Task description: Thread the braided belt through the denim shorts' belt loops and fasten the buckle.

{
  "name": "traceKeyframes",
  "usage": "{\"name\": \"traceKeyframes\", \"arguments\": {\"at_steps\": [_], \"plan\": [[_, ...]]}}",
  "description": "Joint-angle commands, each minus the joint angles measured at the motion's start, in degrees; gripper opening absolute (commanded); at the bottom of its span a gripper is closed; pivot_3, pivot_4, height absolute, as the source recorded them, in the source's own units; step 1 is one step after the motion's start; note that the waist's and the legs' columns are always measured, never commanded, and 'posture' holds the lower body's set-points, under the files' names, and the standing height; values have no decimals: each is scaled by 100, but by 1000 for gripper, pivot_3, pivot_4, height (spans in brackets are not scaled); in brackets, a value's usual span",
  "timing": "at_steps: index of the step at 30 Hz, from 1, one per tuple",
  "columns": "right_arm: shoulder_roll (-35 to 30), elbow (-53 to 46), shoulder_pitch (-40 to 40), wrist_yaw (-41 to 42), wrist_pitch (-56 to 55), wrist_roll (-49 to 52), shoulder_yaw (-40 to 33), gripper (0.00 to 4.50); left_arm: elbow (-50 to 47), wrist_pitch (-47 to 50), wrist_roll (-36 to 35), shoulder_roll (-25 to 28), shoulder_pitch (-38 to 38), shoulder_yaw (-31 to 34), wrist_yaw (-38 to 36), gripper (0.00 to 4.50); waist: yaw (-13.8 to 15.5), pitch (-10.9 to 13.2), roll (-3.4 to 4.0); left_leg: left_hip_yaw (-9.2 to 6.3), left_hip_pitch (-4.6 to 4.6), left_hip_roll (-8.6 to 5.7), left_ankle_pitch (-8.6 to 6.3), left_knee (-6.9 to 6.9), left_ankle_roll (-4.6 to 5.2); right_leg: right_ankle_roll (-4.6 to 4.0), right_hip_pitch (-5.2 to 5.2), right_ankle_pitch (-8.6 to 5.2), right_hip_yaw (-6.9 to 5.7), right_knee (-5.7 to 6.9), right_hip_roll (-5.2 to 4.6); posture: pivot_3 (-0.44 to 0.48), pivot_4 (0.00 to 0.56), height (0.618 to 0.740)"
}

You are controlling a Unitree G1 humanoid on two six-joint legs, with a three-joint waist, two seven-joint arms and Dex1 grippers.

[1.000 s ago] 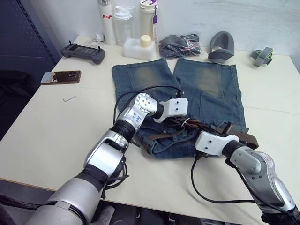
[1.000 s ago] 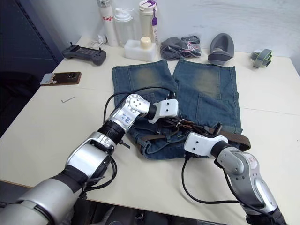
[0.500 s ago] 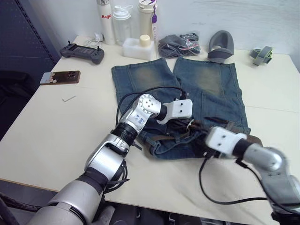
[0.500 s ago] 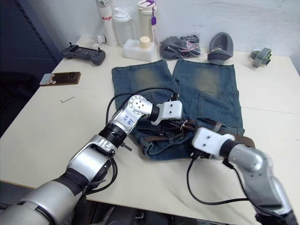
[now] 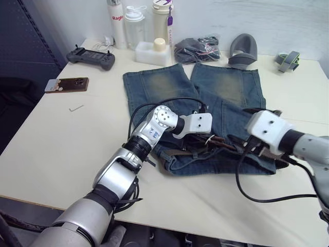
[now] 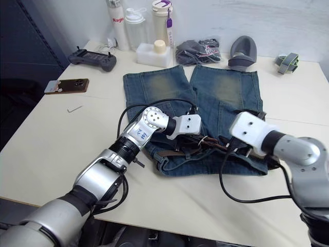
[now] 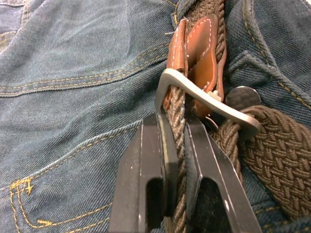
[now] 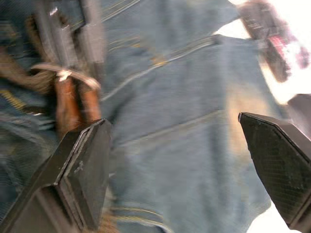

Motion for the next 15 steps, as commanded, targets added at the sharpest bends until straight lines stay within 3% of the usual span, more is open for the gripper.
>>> {"name": "traceKeyframes", "arguments": {"at_steps": [1,14,15], "plan": [[-57,79,19,-167,-295,-200,132,4445,-65,-15,-52,-40,-101,-23,9,0,-3,0,0,0,0,0,0,1,0,0,0,0,0,0,0,0,150,656],[143,303,52,-377,-498,-340,669,4445,-109,-28,-95,-110,-114,-27,-1,0,-10,-1,-1,1,0,1,0,10,1,0,-2,0,0,11,1,0,150,656],[151,328,40,-374,-516,-343,694,3913,-129,-55,-120,-120,-111,-19,-25,0,-9,-1,-1,1,0,1,0,10,1,0,-2,0,0,10,1,0,150,656]]}}
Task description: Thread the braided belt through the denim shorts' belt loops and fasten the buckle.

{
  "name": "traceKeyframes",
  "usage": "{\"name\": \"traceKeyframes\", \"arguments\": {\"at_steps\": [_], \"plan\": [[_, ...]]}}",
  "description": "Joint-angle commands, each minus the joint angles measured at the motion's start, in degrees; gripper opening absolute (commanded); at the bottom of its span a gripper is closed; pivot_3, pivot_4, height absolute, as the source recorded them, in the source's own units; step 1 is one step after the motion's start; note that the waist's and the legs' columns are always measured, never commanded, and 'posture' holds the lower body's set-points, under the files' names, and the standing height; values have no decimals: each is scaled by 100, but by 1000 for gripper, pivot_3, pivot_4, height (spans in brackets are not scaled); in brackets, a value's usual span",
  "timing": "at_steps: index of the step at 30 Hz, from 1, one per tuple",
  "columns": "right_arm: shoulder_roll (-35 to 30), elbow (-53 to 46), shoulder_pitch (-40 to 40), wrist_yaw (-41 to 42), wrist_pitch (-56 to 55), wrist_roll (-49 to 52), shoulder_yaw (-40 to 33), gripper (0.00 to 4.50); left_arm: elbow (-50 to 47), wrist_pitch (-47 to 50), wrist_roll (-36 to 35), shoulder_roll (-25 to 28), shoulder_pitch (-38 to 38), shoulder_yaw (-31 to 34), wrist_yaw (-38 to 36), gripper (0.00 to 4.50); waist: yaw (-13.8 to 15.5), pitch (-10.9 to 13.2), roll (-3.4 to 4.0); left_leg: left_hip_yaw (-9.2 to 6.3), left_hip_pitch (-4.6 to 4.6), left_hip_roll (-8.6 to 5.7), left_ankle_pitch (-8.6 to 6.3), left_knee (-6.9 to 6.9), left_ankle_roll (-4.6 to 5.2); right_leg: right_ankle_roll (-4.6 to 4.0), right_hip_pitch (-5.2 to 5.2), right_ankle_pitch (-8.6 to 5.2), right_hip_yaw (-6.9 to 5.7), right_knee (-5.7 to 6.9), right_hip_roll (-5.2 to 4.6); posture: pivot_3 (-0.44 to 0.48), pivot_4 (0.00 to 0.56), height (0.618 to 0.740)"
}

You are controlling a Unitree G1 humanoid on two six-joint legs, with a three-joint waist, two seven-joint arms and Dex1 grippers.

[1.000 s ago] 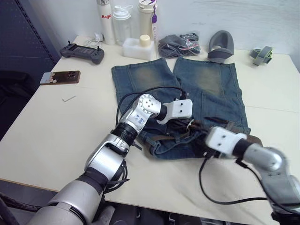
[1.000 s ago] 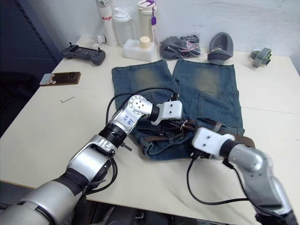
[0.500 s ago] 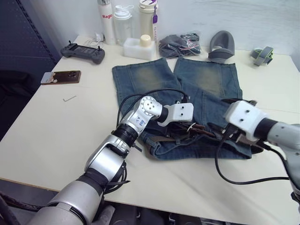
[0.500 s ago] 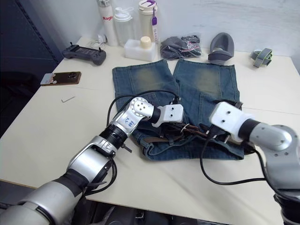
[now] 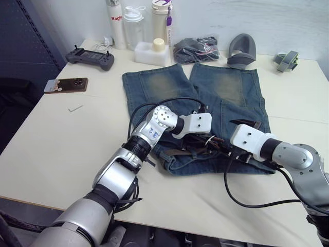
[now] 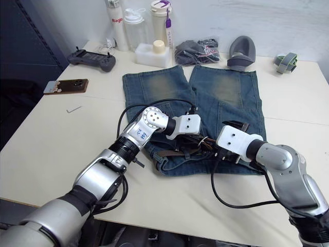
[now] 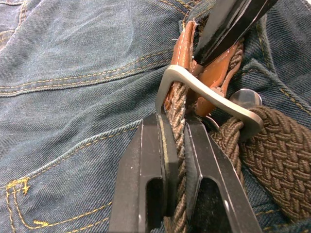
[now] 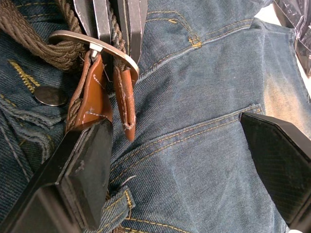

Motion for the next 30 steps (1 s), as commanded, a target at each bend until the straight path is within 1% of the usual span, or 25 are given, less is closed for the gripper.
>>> {"name": "traceKeyframes", "arguments": {"at_steps": [1,4,6,7,9,10,11,12,14,15,16,20,22,23,25,26,27,30], "plan": [[25,-9,-38,2,-114,-32,108,3578,-147,-103,-137,-137,-108,-10,-49,0,2,0,0,0,0,0,0,0,0,0,0,0,0,0,0,0,150,656],[53,4,-80,29,-156,36,165,2184,-242,99,-354,-197,-90,141,-136,0,7,0,0,0,-1,0,0,1,0,0,0,0,0,0,0,0,150,656],[57,-12,-97,49,-198,73,192,1342,-306,353,-559,-219,-84,237,-355,911,8,0,0,-1,-5,0,0,2,0,0,-3,0,0,0,0,0,150,656],[59,-16,-100,62,-223,81,199,874,-326,468,-592,-201,-89,252,-401,1225,4,0,0,-2,-9,0,0,4,0,0,-5,0,-1,1,0,0,150,656],[67,-23,-89,74,-249,86,197,22,-377,627,-555,-139,-86,222,-439,2053,-2,0,0,-2,-10,0,0,5,0,0,-6,0,-2,0,0,0,150,656],[42,-14,-54,95,-257,84,184,0,-529,839,-636,-67,-74,260,-566,2488,-2,0,0,-2,-9,0,0,5,0,0,-6,0,-2,1,0,0,150,656],[17,3,-13,102,-271,79,155,0,-715,1087,-752,17,-77,342,-682,2786,-3,0,0,-2,-9,0,0,5,0,0,-6,0,-2,1,1,0,150,656],[-30,46,37,114,-305,56,130,0,-915,1293,-838,157,-94,421,-791,3235,-6,0,0,-2,-10,0,0,5,0,0,-7,0,-2,2,1,0,150,656],[-106,120,110,143,-386,23,96,0,-1398,1754,-1055,482,-95,591,-1015,3810,-16,0,1,-2,-14,1,0,5,0,0,-10,0,-2,5,2,0,150,656],[-128,145,128,151,-416,28,76,0,-1688,2047,-1214,664,-76,701,-1145,4363,-19,0,1,-2,-13,1,0,5,0,0,-10,0,-1,5,2,0,150,656],[-148,163,136,161,-439,35,58,0,-1959,2277,-1339,833,-36,784,-1247,4441,-28,0,1,-2,-13,2,0,7,0,0,-10,0,-1,4,4,0,150,656],[-202,241,112,185,-496,85,-38,0,-2827,2971,-1700,1346,180,917,-1440,4441,-58,-1,2,-2,-4,7,0,7,0,-4,-2,-2,1,4,6,0,150,656],[-255,302,63,219,-519,129,-125,0,-3382,3434,-2052,1731,410,1083,-1698,4441,-73,-1,2,-2,-4,6,0,9,0,-4,-2,-2,2,5,6,0,150,656],[-279,309,52,241,-526,154,-168,0,-3585,3690,-2253,1818,523,1202,-1698,4441,-83,-1,2,-1,-4,6,0,8,0,-4,-3,-2,5,5,6,0,150,656],[-320,284,52,283,-532,220,-256,0,-3896,4204,-2607,1899,750,1374,-1619,3893,-82,-1,2,-3,-4,6,0,10,0,-6,-3,-3,5,8,7,0,150,656],[-343,259,68,306,-533,253,-303,0,-4103,4305,-2692,1989,920,1312,-1673,3599,-80,-1,2,-3,-4,6,0,10,0,-6,-3,-3,5,7,7,0,150,656],[-357,243,80,322,-535,272,-334,0,-4256,4362,-2744,2064,1034,1247,-1711,3217,-77,-1,2,-5,-4,6,0,13,0,-6,-2,-3,5,8,7,0,150,656],[-453,195,152,354,-531,314,-492,0,-4556,4331,-2755,2051,1430,1013,-1513,1788,-65,-1,2,-5,-4,6,0,13,2,-6,0,-3,7,8,6,0,150,656]]}}
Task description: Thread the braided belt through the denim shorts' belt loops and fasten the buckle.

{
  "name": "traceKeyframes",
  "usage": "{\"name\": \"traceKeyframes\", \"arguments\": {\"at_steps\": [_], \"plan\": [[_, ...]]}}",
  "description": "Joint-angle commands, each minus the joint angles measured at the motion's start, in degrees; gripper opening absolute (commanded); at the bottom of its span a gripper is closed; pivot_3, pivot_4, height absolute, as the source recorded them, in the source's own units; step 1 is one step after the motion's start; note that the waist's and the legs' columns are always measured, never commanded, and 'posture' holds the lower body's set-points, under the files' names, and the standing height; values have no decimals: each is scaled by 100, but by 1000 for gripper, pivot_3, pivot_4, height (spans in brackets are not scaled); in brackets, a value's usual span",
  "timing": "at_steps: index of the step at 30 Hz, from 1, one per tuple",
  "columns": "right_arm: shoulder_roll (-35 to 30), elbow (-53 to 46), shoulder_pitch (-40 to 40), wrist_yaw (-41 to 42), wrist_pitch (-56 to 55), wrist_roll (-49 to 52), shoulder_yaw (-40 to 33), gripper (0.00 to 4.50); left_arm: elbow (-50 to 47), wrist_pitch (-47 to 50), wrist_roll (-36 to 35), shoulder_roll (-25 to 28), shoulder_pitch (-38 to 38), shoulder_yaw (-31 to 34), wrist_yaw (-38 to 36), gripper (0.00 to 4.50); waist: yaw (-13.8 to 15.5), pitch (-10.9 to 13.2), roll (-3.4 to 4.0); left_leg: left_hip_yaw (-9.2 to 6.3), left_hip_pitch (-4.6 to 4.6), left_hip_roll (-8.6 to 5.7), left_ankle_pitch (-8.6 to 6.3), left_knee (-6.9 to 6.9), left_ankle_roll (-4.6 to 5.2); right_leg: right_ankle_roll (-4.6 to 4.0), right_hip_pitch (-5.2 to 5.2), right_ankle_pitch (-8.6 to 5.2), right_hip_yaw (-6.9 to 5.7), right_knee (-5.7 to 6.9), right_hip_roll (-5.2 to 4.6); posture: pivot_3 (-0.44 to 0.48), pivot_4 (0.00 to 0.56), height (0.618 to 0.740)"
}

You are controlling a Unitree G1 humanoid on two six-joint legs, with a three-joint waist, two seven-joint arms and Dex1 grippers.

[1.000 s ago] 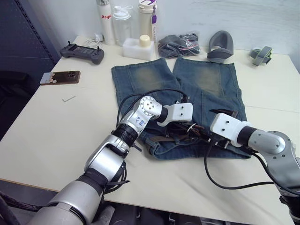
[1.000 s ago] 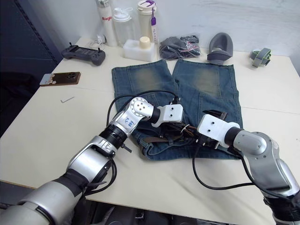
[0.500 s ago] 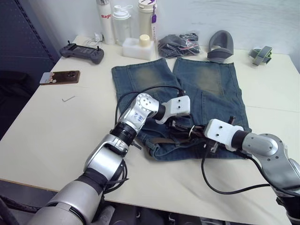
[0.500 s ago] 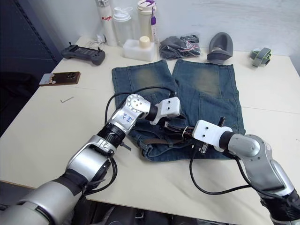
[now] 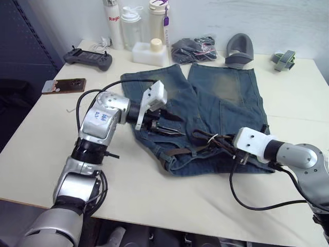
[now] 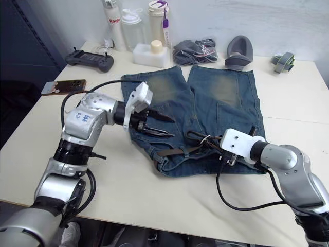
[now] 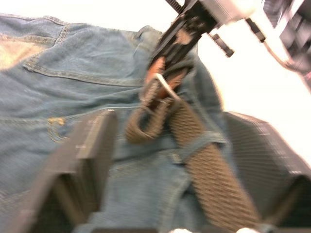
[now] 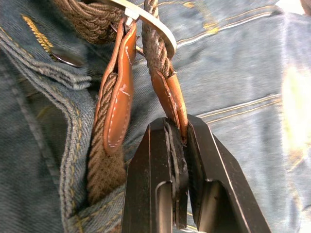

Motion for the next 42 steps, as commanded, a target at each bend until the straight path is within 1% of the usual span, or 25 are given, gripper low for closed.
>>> {"name": "traceKeyframes", "arguments": {"at_steps": [1,4,7,11,13,15,19,21,23,25,27,31,34,36,38,40,41,42], "plan": [[-180,-195,78,31,-43,64,-428,0,-395,-98,-27,-60,298,-310,221,1315,22,0,0,0,-2,0,0,0,0,0,0,0,0,0,0,0,150,656],[-216,-261,191,40,-21,86,-538,0,-358,-191,110,-190,501,-601,492,35,70,0,0,0,-5,-1,-4,2,7,0,0,0,0,2,-1,0,150,656],[-225,-365,292,35,26,92,-601,0,-325,-306,271,-133,615,-931,554,35,78,0,0,0,-12,-1,-5,4,10,0,-2,0,-1,1,-1,0,150,656],[-247,-481,421,24,63,81,-716,0,-262,-383,497,142,916,-1560,309,35,60,0,1,2,-8,-1,-5,3,10,0,-2,0,0,-2,-1,0,150,656],[-283,-539,576,-8,-18,10,-784,0,-113,-701,930,482,1199,-2061,205,35,50,-2,3,5,-2,0,-5,3,9,-1,-1,-1,3,-2,-1,0,150,656],[-390,-522,794,-35,-235,-152,-887,0,-4,-883,1160,710,1380,-2311,167,35,65,-12,-3,3,4,3,-5,2,9,-8,3,-4,5,1,-1,0,150,656],[-712,-160,1368,-192,-1134,-609,-1411,0,43,-960,1180,951,1555,-2436,105,35,30,-86,15,8,46,4,-11,-17,14,-14,42,-8,8,-17,0,0,150,656],[-889,245,1671,-426,-1887,-963,-1729,0,22,-983,1160,1026,1597,-2487,40,35,-12,-90,16,14,69,16,-12,-21,11,-20,63,-13,8,-27,9,0,150,656],[-1118,833,1962,-843,-2848,-1432,-2035,0,26,-1076,1194,1100,1632,-2541,-6,35,-56,-104,18,24,133,24,-21,-40,2,-31,118,-25,8,-40,11,0,150,656],[-1311,1338,2119,-1311,-3601,-1866,-2197,0,48,-1125,1208,1151,1638,-2564,-45,35,-80,-114,20,33,145,31,-29,-38,-2,-40,122,-35,13,-33,14,0,150,656],[-1487,1724,2211,-1676,-4135,-2226,-2207,0,100,-1169,1227,1172,1624,-2555,-30,35,-78,-124,21,44,152,39,-34,-33,-8,-53,116,-47,25,-12,18,0,150,656],[-1521,2234,2144,-2117,-4530,-2575,-1970,0,200,-1265,1204,1268,1634,-2493,-75,35,-65,-132,24,50,145,40,-47,-6,-10,-61,98,-73,37,33,17,0,150,656],[-1384,2377,2081,-2057,-4533,-2397,-1757,0,279,-1365,1199,1327,1668,-2428,-71,35,-65,-139,30,49,136,45,-83,49,-10,-57,92,-108,40,81,17,0,150,656],[-1335,2387,2038,-2058,-4531,-2386,-1604,0,297,-1523,1188,1345,1685,-2370,-60,35,-67,-157,32,50,137,46,-97,59,-9,-59,92,-119,43,93,17,0,150,656],[-1241,2301,2036,-1913,-4452,-2160,-1520,0,310,-1782,1104,1287,1687,-2198,19,35,-70,-164,40,50,137,48,-104,61,-9,-62,92,-122,43,95,17,0,150,656],[-1147,2230,2043,-1781,-4377,-1844,-1562,0,338,-1810,967,1176,1676,-1936,197,35,-71,-165,41,51,137,48,-105,62,-8,-61,91,-122,44,96,18,0,150,656],[-1127,2205,2044,-1726,-4355,-1723,-1593,840,322,-1728,812,1134,1677,-1807,167,0,-72,-165,41,50,136,49,-105,63,-8,-61,90,-122,44,96,18,0,150,656],[-1125,2181,2031,-1672,-4334,-1628,-1624,1123,271,-1632,633,1116,1675,-1660,105,329,-75,-164,41,51,135,50,-105,64,-7,-61,90,-122,45,97,18,0,150,656]]}}
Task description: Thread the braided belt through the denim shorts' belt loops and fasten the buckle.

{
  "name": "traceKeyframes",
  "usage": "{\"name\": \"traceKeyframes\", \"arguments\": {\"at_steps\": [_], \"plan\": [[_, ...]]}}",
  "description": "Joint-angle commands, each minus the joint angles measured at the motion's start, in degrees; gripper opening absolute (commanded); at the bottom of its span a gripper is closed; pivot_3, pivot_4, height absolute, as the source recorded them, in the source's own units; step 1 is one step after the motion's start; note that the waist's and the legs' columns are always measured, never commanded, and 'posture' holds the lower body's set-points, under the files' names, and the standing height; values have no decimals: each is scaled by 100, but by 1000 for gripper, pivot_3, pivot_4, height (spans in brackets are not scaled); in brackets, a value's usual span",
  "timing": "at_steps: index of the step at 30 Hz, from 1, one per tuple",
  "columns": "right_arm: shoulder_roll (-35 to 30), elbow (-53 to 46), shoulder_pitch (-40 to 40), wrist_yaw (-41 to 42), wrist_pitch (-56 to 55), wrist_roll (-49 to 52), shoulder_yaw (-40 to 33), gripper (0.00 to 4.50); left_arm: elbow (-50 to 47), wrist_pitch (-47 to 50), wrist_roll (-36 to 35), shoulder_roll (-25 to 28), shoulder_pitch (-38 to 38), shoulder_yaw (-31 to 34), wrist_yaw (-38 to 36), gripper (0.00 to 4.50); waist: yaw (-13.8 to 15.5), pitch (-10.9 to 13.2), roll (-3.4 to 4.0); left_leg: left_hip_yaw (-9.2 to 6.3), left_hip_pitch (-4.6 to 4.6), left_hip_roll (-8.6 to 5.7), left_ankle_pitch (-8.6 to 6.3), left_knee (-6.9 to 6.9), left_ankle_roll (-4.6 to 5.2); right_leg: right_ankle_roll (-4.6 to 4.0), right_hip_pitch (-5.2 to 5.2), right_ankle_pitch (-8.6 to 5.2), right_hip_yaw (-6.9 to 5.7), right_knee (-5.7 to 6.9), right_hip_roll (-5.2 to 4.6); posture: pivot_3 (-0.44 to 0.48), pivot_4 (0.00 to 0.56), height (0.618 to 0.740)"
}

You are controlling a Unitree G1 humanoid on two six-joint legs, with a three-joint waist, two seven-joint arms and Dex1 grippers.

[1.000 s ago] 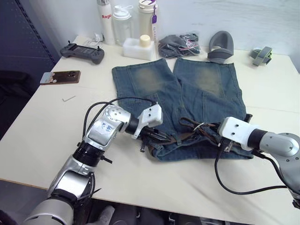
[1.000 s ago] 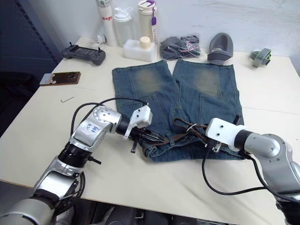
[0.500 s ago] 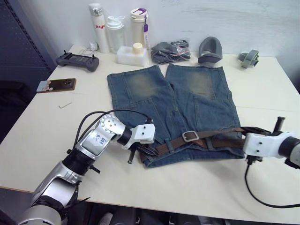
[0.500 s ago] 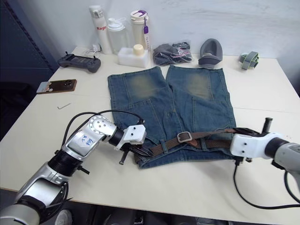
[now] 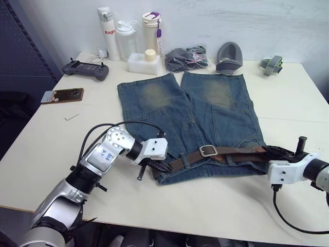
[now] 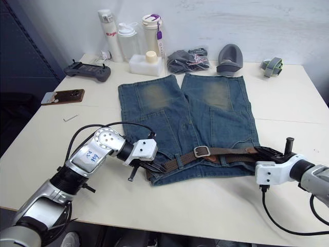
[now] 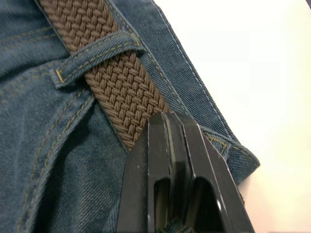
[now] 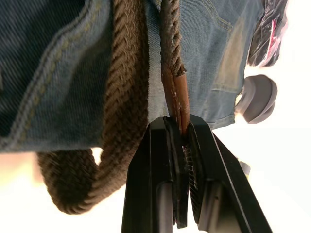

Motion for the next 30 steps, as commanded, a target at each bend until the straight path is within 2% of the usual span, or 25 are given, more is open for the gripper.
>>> {"name": "traceKeyframes", "arguments": {"at_steps": [1,2,3,4,7,10,11,14,16,20,23,30], "plan": [[3,91,-58,198,215,392,-285,1631,397,422,-107,202,269,172,-146,704,-6,1,-1,0,0,0,-1,0,1,0,-1,0,0,0,0,0,150,656],[17,92,-96,278,304,560,-338,2032,356,488,-126,288,193,255,-196,970,-9,1,-1,0,-2,1,-1,0,1,0,-5,0,1,3,1,0,150,656],[35,101,-146,348,365,754,-410,2698,326,536,-108,375,72,335,-221,1522,-14,2,-2,0,-7,2,-1,2,1,-1,-10,-1,1,6,2,0,150,656],[18,119,-195,413,394,901,-482,3051,316,615,-129,422,-75,442,-210,1868,-19,6,-7,1,-8,4,-1,2,1,-2,-12,-1,1,7,3,0,150,656],[-159,218,-278,731,358,1334,-812,4468,142,1293,-741,484,-538,1048,-239,3195,4,31,-6,1,-20,6,-1,7,-2,-3,-23,-1,1,13,5,0,150,656],[-71,296,-288,1236,731,2294,-1371,4500,-275,1909,-1561,739,-554,1757,-520,4452,24,51,0,-6,-103,6,-6,53,6,-1,-89,-1,-2,37,5,0,150,656],[6,290,-297,1385,941,2633,-1538,4500,-415,2059,-1802,815,-482,1961,-586,4452,24,55,0,-13,-144,6,-11,91,11,6,-123,-5,-5,64,5,0,150,656],[177,240,-204,1874,1770,3490,-1920,4500,-836,2639,-2578,955,-45,2631,-559,4452,22,57,-3,-18,-185,4,-12,111,13,7,-152,-5,-10,75,0,0,150,656],[334,219,-126,2188,2590,4180,-2135,4500,-838,2629,-2791,740,390,3343,84,4452,23,57,-3,-19,-184,4,-12,115,13,7,-152,-5,-10,79,-1,0,150,656],[618,180,80,2731,3616,5072,-2353,4500,-816,1513,-2239,935,1600,3944,483,4452,-9,59,-1,-19,-181,5,-14,113,17,6,-155,-6,-8,82,-3,0,150,656],[761,99,226,3064,3927,5387,-2442,4500,-594,1195,-1903,1071,2073,4103,892,4452,24,62,-2,-17,-185,4,-15,112,17,4,-164,-6,-5,86,-7,0,150,656],[893,209,228,3332,3666,5163,-2212,4500,-956,182,-1594,843,3037,4259,1463,4452,64,62,-1,-16,-195,0,-36,110,25,5,-173,-6,-1,73,-19,0,150,656]]}}
